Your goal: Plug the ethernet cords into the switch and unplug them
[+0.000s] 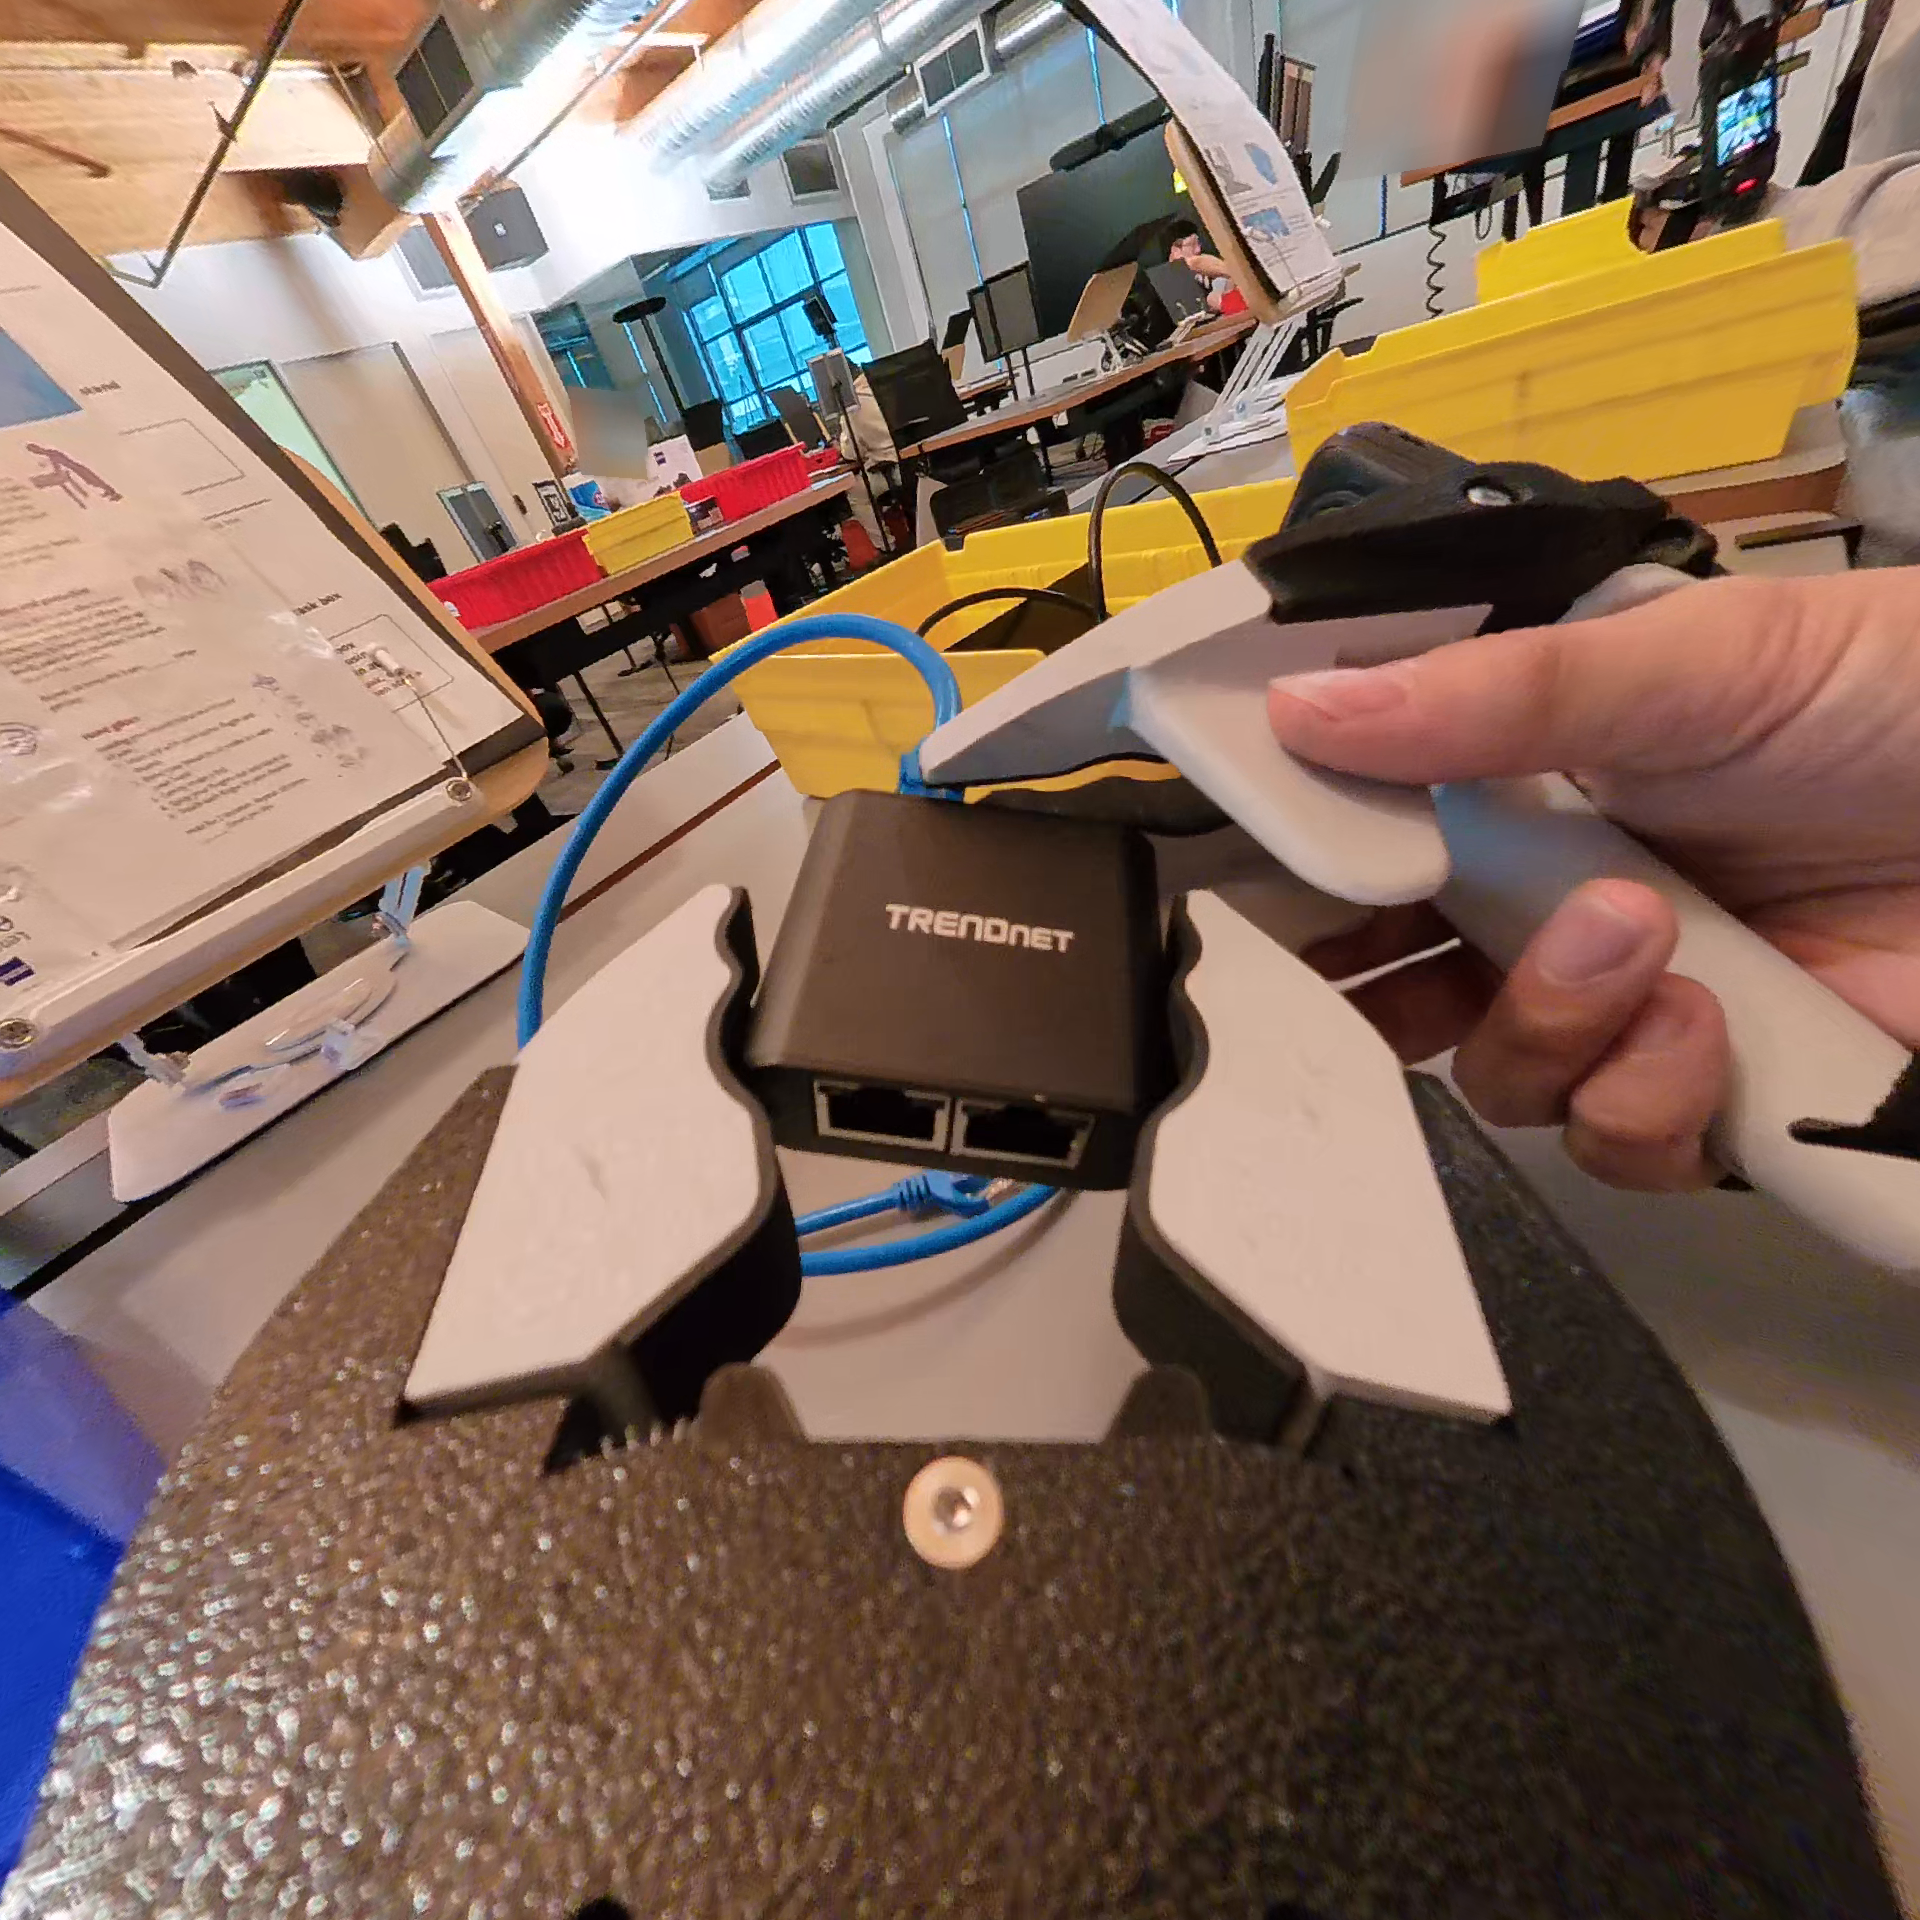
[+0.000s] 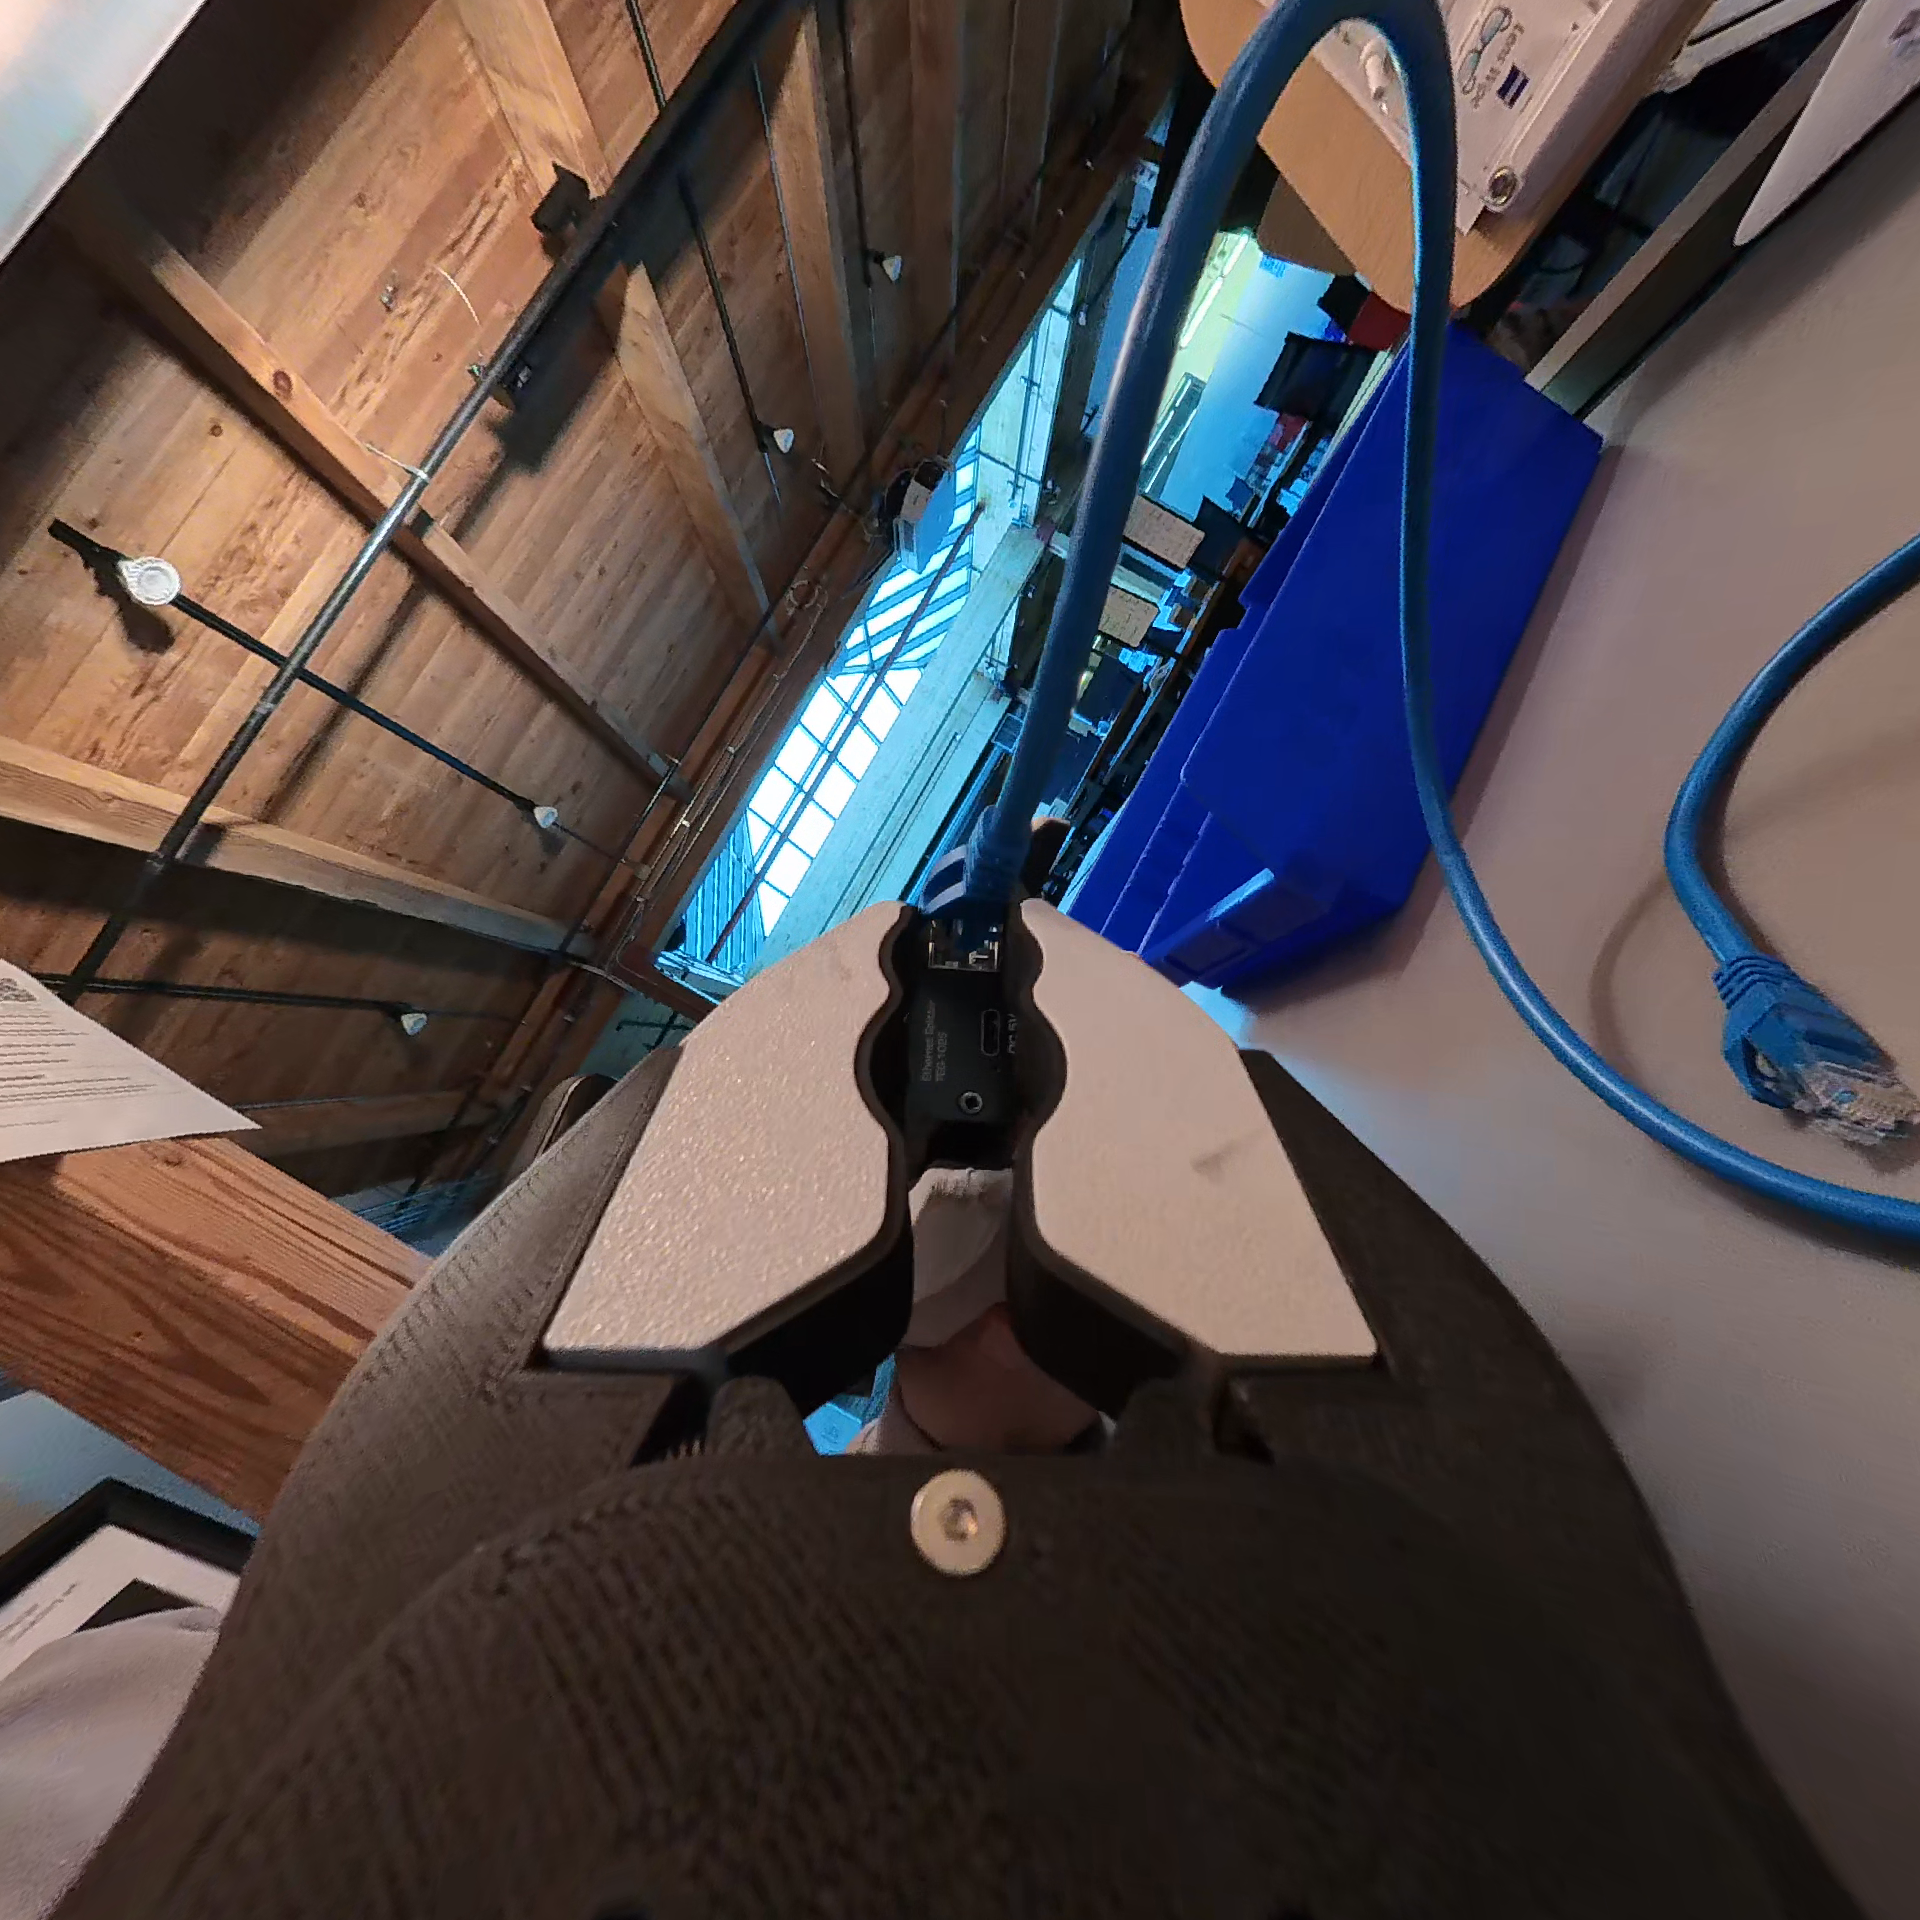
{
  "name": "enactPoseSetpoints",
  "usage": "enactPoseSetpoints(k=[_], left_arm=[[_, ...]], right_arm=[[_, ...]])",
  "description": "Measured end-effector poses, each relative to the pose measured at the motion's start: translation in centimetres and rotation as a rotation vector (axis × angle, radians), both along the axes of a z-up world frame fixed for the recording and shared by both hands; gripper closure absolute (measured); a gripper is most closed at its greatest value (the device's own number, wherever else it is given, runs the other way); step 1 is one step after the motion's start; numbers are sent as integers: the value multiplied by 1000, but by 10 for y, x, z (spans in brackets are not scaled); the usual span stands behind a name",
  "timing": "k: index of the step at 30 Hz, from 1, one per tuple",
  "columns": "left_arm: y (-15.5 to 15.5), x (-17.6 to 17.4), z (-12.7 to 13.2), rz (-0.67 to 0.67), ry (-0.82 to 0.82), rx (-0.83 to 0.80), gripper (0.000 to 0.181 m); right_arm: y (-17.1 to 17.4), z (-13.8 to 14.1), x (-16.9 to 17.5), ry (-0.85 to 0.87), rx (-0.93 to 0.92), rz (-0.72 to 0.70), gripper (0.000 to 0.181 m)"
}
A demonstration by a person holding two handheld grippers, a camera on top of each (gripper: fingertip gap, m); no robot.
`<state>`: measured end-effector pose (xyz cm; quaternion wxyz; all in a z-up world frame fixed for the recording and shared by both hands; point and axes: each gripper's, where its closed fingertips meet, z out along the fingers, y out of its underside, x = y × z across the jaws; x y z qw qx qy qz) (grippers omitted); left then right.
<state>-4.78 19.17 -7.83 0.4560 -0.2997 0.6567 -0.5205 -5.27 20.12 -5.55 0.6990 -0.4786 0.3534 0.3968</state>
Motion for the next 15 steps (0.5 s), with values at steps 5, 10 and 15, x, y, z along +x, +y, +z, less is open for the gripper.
enactPoseSetpoints(k=[5, 10, 15], left_arm=[[0, 1, 1, 15, -10, 2, 107], [0, 5, -3, 50, -4, -8, 107], [1, 7, -1, 82, -44, 11, 107]], right_arm=[[0, 1, 1, -53, 6, -28, 167], [0, -2, 4, -95, -2, -46, 168], [0, 1, 3, -141, 20, -24, 167]])
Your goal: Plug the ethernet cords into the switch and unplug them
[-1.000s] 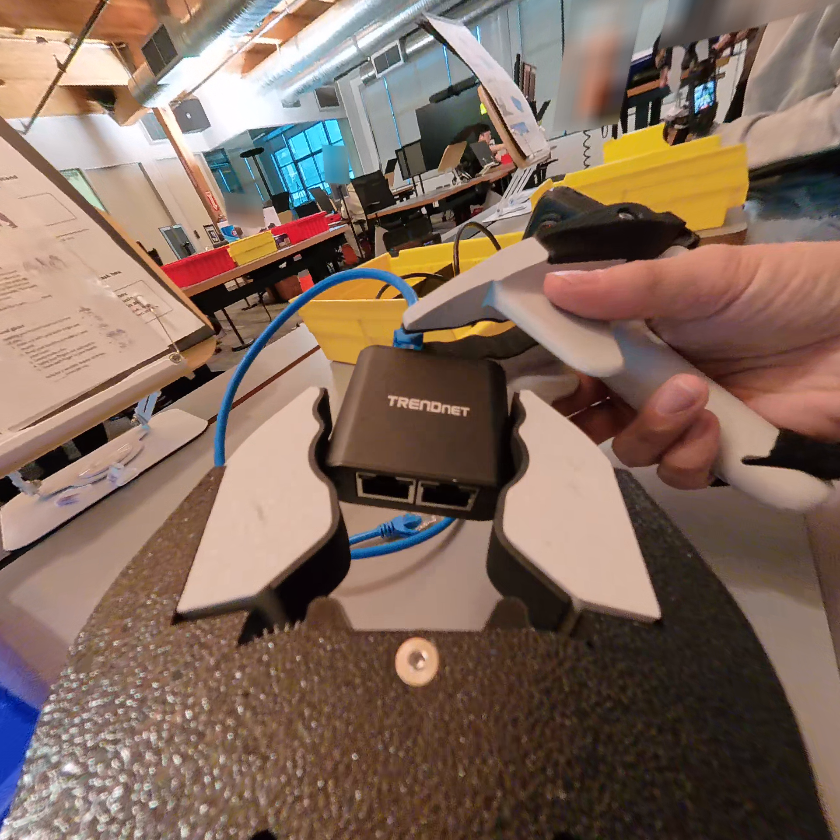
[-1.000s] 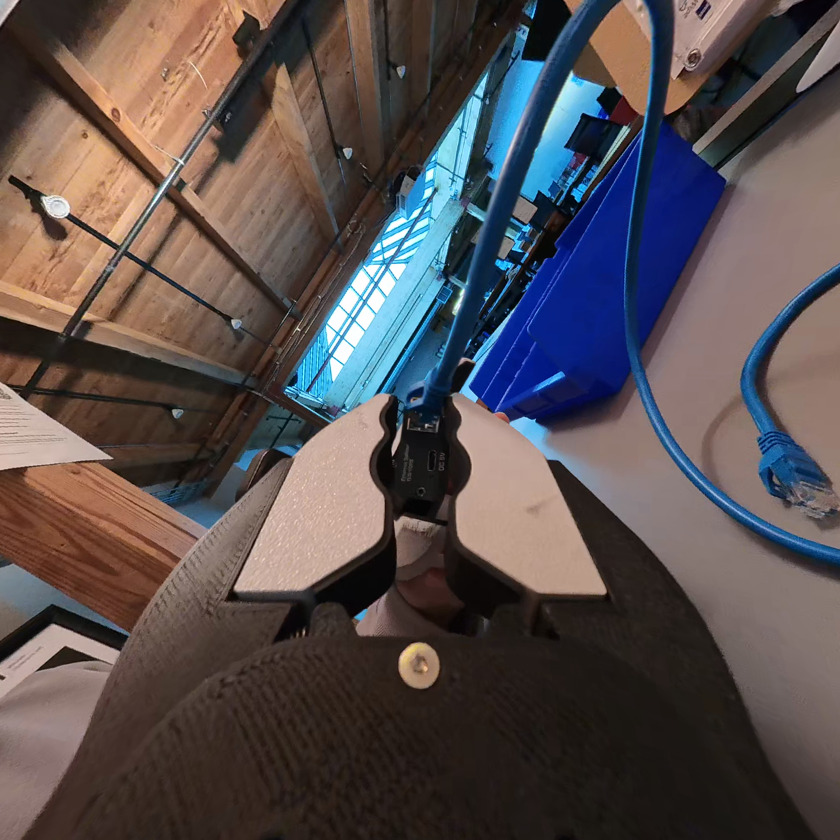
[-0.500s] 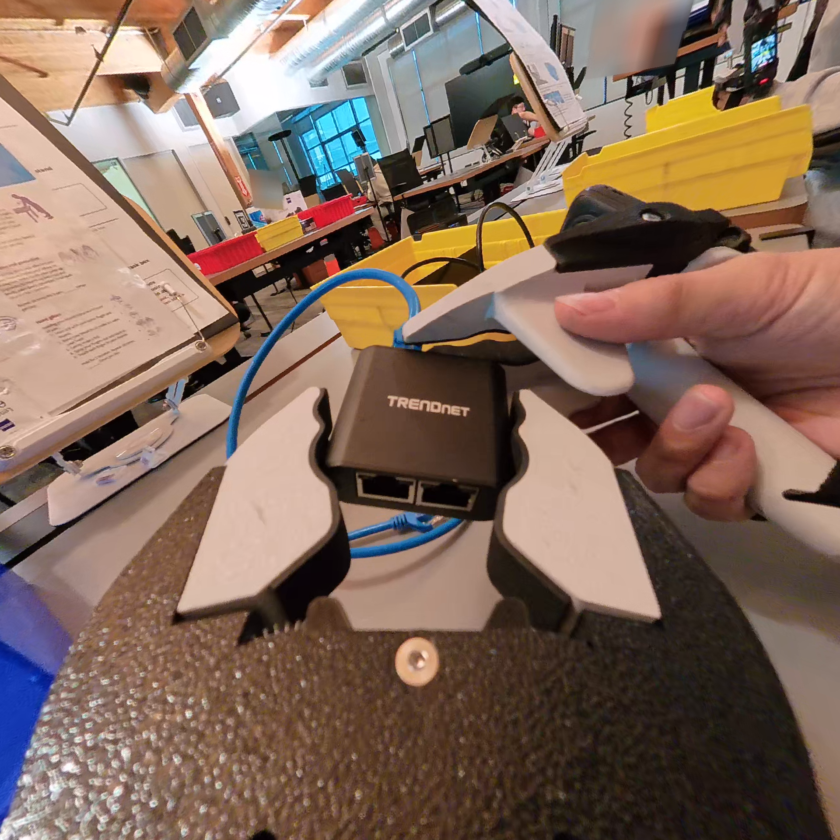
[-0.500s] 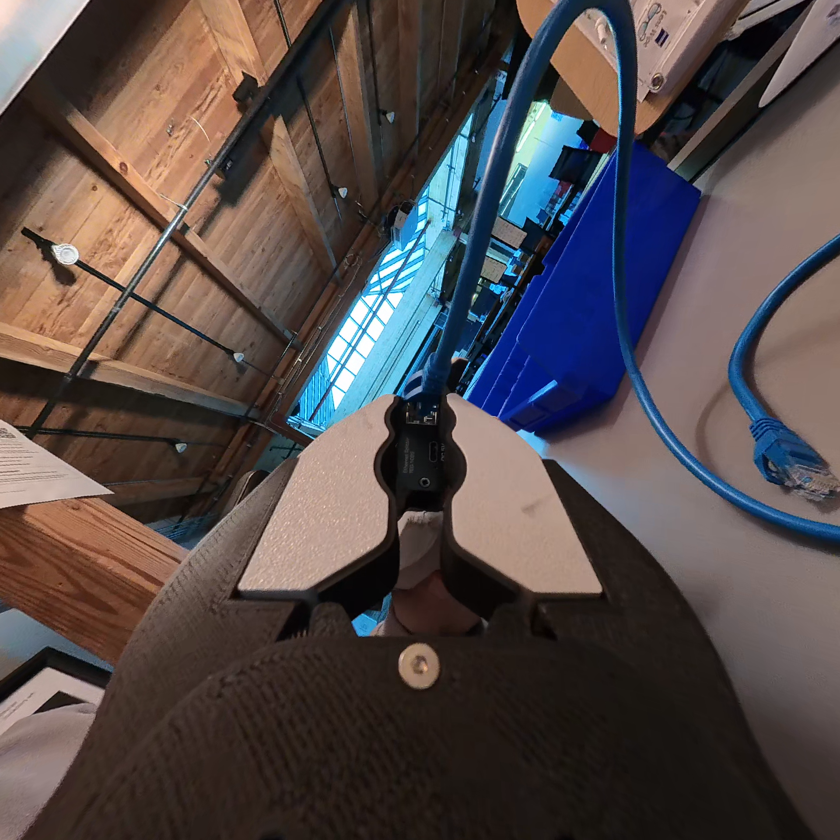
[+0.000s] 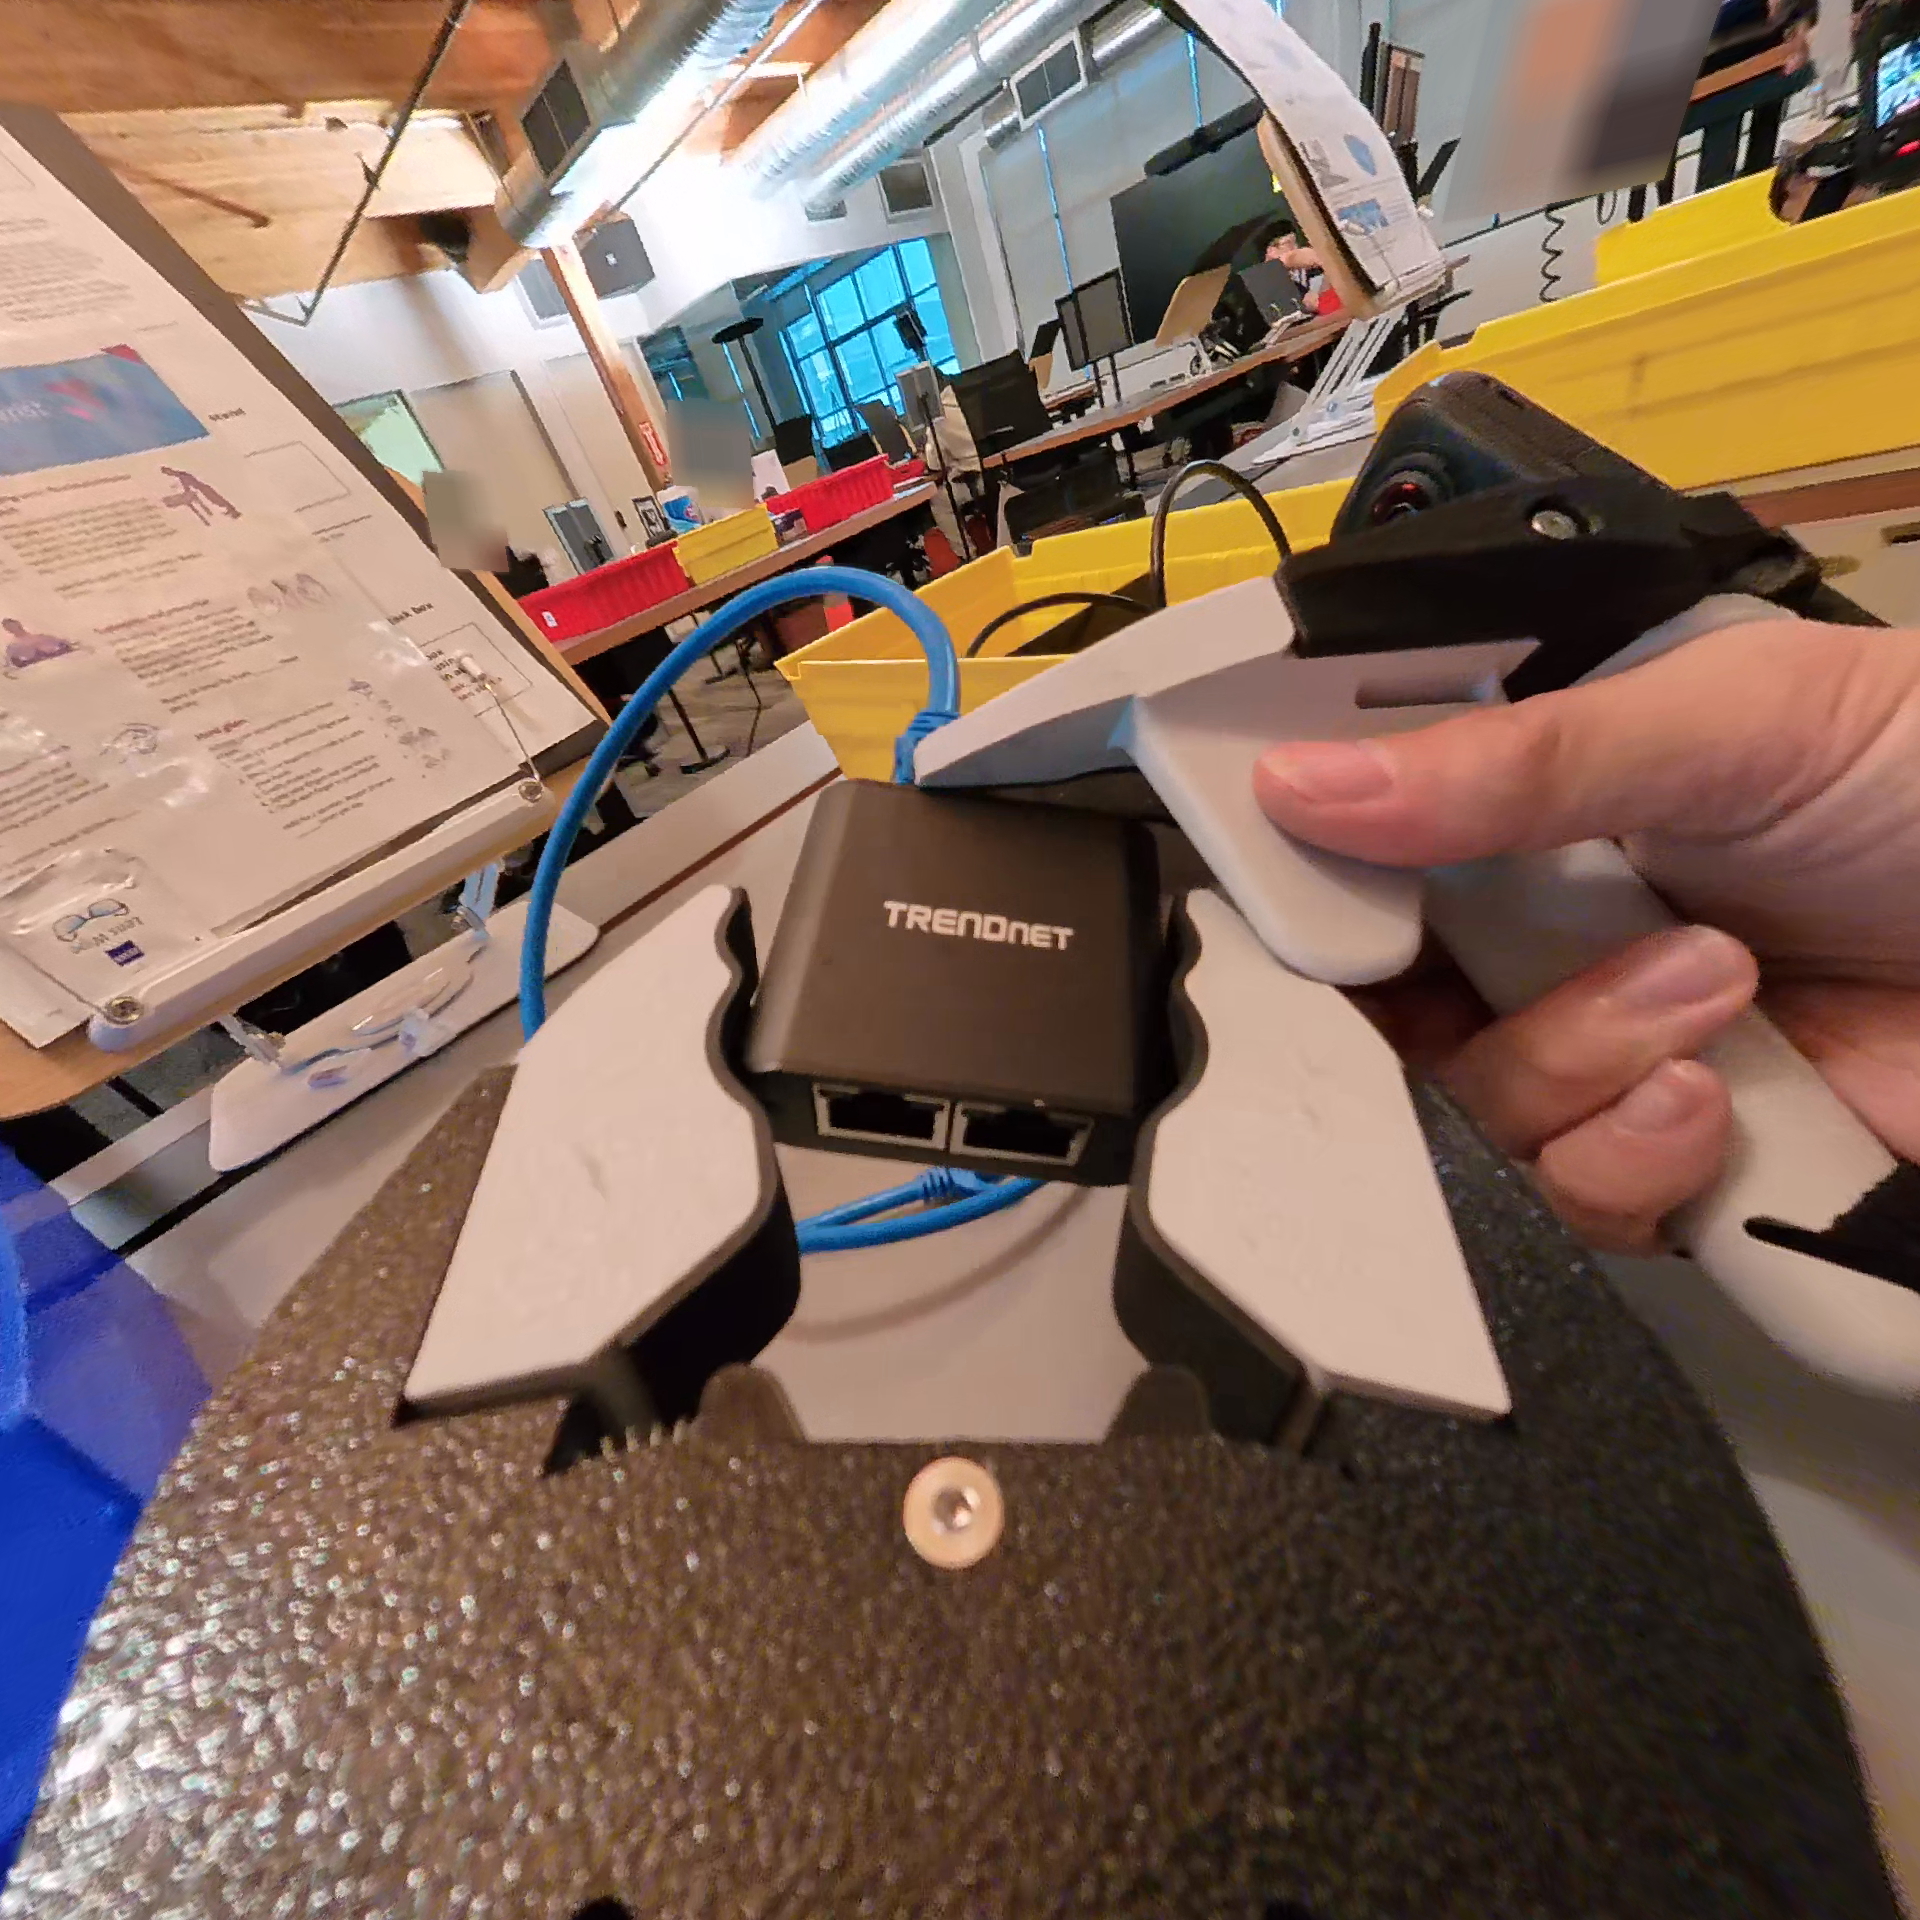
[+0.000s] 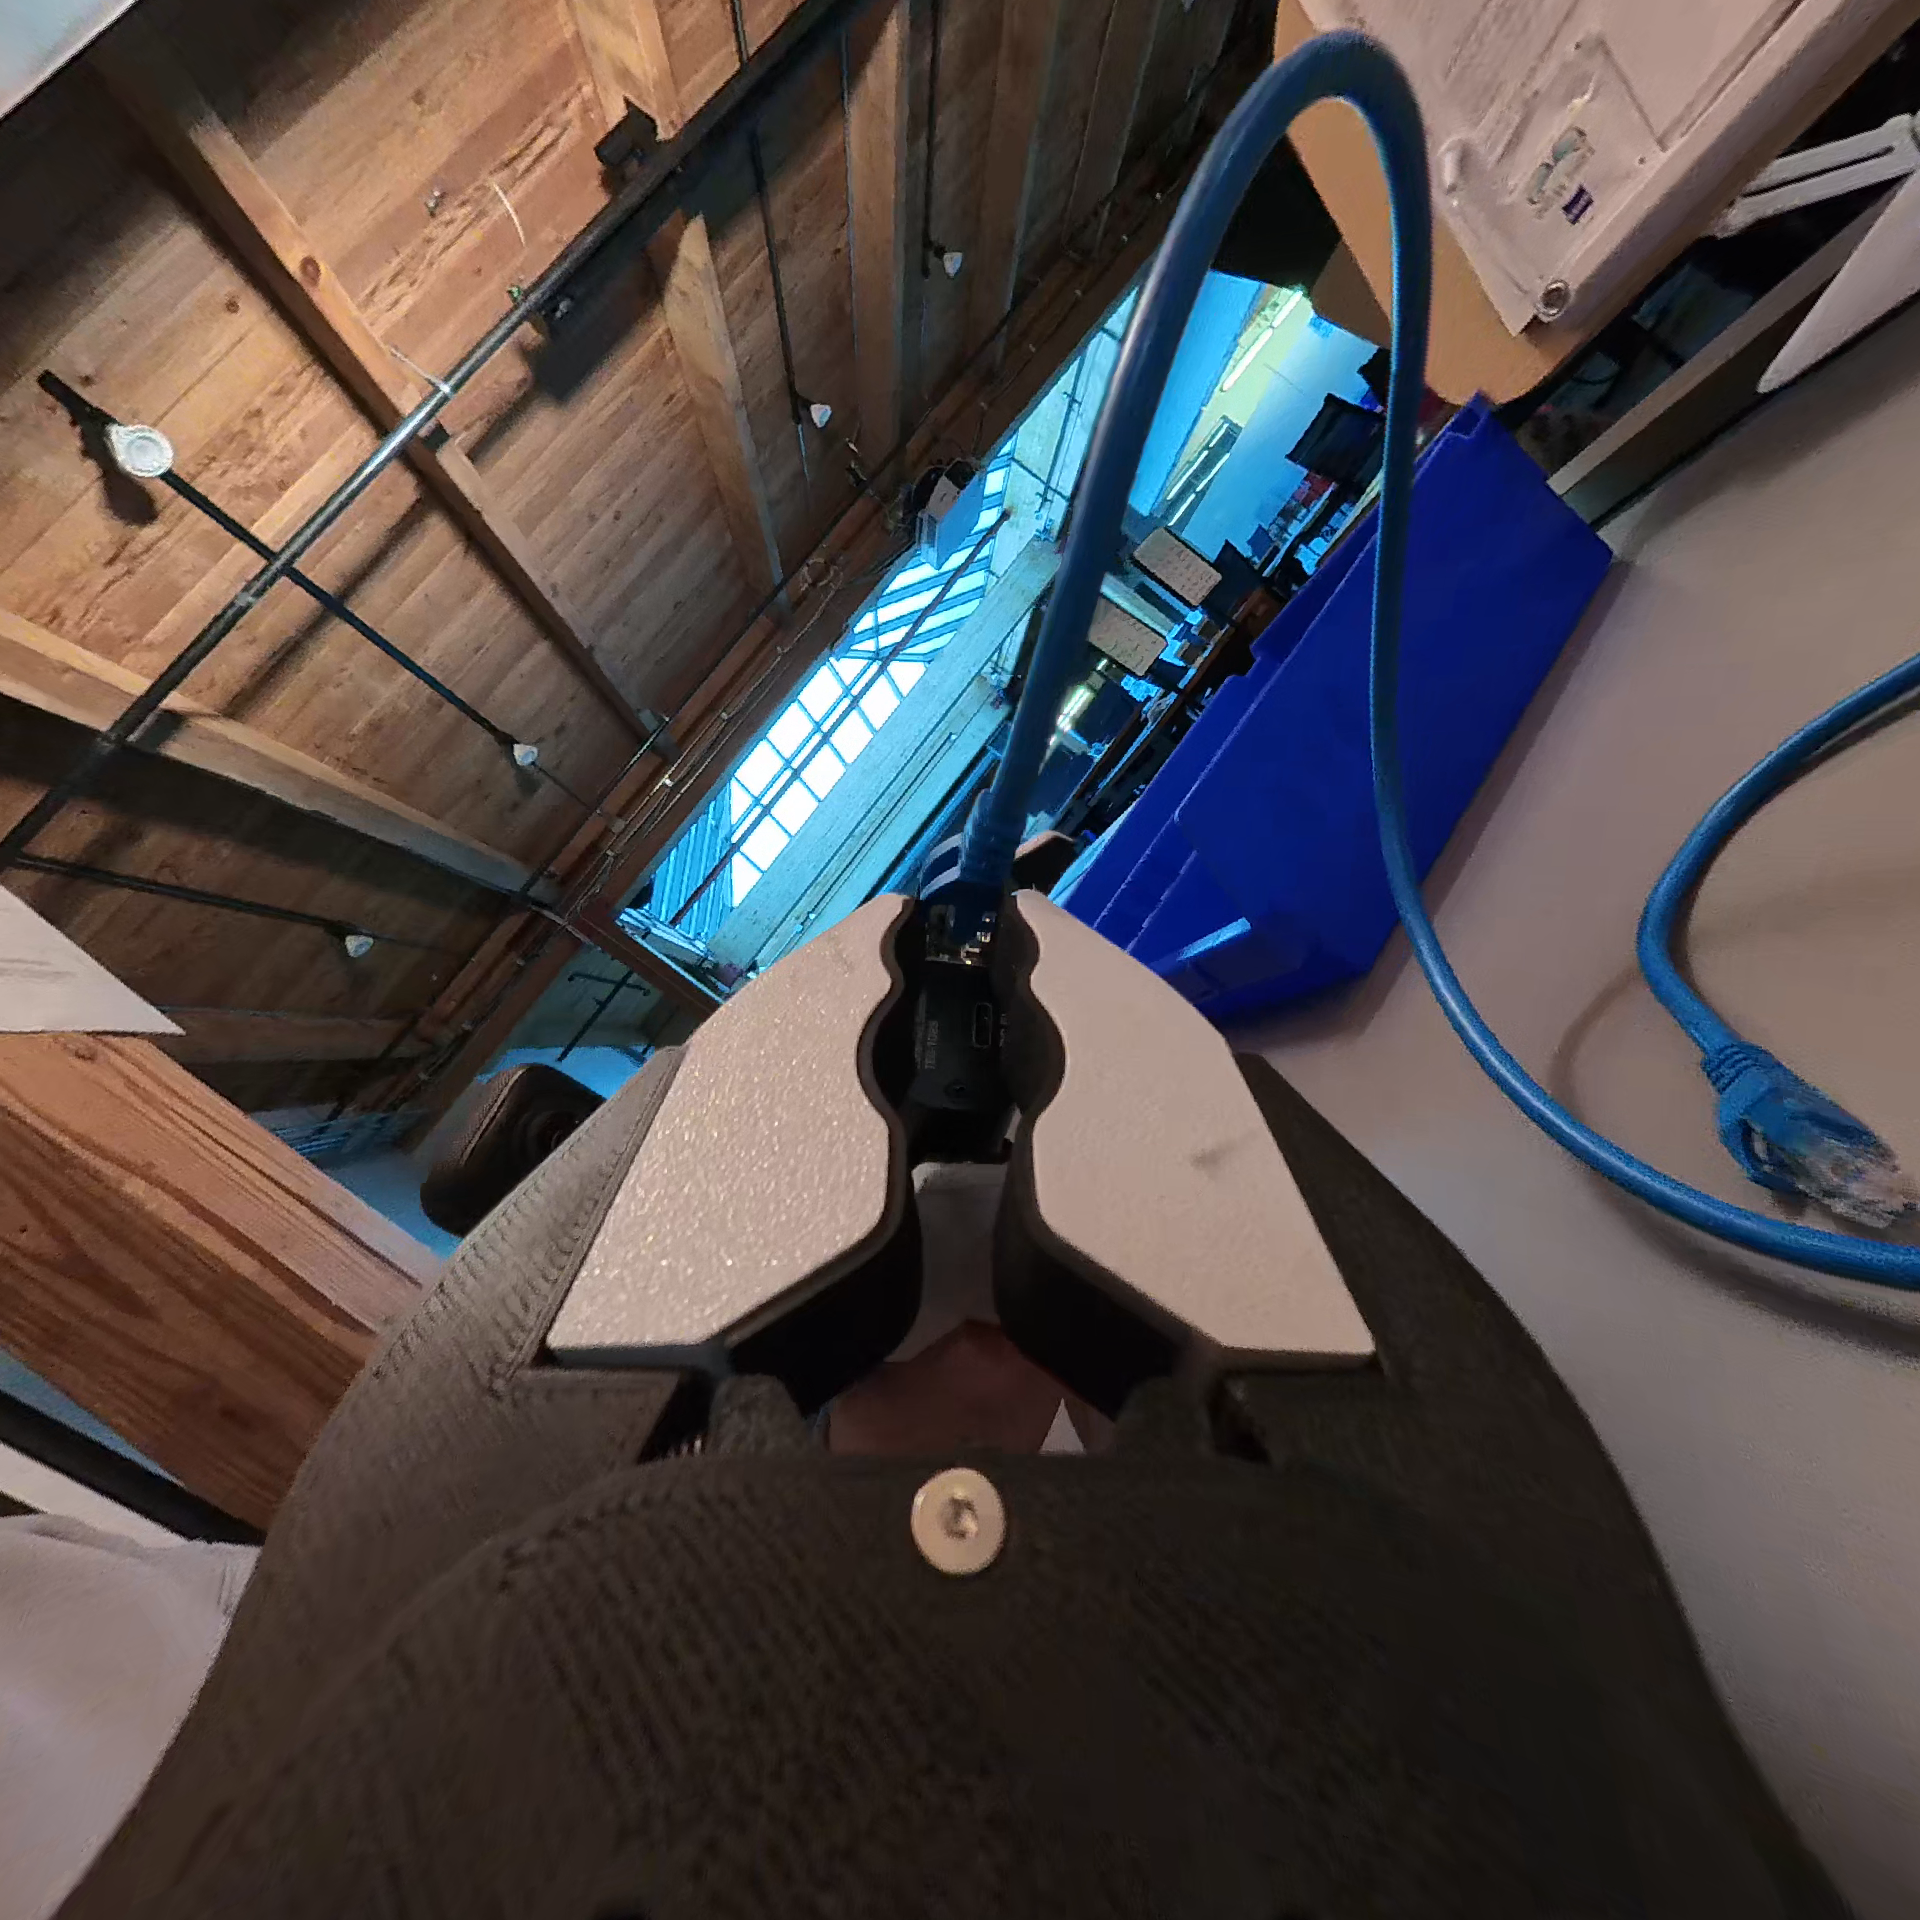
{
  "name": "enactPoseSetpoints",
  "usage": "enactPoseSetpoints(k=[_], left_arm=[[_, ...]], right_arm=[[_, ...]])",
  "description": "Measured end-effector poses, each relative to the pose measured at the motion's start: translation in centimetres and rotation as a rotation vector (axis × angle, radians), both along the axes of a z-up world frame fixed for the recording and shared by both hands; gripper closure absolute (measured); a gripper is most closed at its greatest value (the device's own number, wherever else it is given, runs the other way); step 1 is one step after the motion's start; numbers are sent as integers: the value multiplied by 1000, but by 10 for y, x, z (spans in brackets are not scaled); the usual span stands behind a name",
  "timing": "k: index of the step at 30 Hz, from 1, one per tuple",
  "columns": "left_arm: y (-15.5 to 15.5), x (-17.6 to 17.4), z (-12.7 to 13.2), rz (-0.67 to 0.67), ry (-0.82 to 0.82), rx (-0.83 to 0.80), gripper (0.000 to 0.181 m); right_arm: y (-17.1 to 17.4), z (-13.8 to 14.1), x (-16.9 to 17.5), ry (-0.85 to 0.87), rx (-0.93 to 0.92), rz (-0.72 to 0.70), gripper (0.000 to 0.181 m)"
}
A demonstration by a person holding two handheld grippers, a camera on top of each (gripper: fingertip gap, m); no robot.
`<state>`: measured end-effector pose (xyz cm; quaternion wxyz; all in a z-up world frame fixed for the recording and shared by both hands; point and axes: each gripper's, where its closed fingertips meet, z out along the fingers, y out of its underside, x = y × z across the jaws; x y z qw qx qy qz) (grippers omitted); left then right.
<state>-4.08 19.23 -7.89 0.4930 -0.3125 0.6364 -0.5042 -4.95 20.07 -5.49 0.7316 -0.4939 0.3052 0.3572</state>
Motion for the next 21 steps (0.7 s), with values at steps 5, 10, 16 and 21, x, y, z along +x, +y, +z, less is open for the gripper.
enactPoseSetpoints(k=[5, 10, 16, 21], left_arm=[[1, -1, 4, 30, -49, 24, 107], [0, 0, 10, 89, -83, 34, 107], [-2, 0, 6, 65, -83, 43, 107], [0, -2, 11, 70, -101, 32, 107]], right_arm=[[0, 3, -1, 38, 66, -4, 168], [-3, 9, 0, 7, 71, -21, 169], [-3, 3, 0, 31, 73, -16, 169], [-2, 11, -1, 17, 91, -13, 168]])
